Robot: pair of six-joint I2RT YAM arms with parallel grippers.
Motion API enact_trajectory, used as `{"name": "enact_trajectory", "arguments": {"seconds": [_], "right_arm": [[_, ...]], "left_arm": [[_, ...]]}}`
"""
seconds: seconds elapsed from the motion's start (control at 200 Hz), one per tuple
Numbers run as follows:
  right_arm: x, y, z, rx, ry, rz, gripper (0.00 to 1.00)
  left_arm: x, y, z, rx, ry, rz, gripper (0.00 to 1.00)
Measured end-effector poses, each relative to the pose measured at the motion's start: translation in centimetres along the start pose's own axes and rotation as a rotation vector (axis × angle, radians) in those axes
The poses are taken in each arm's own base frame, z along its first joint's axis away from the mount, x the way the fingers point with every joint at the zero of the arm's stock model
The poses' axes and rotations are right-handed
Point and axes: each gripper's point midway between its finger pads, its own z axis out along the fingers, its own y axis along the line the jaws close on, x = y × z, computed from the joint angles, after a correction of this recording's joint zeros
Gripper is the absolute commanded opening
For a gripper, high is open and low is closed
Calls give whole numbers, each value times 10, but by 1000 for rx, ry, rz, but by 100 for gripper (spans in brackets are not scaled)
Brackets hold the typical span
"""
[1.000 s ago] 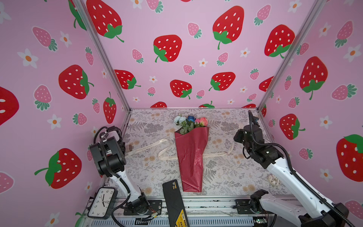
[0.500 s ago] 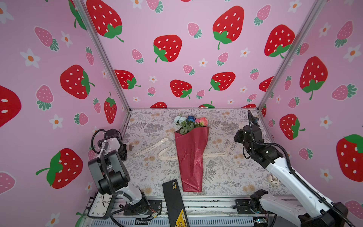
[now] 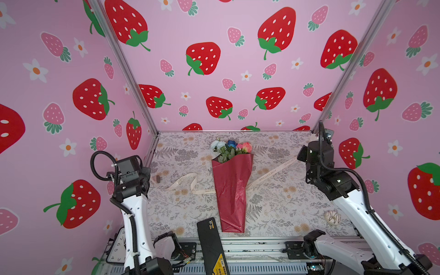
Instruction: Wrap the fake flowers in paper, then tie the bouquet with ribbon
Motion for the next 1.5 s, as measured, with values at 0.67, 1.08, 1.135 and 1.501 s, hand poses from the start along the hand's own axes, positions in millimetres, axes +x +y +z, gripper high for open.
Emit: {"name": "enact_trajectory", "arguments": {"seconds": [0.67, 1.08, 1.135, 1.501], "right_arm": [[-119, -69, -35, 179, -199, 31, 0], [-87, 120, -23, -686, 12, -101, 0], [-76, 149, -26, -788, 52, -119, 0], [-69, 275, -89, -1194, 74, -196, 0]], "left_arm": [[18, -152, -78, 454, 132, 428, 0], [71, -239, -159, 837, 224, 779, 0], [90, -245, -166, 896, 263, 846, 0], [151, -252, -180, 1151, 368, 1080, 0]]}}
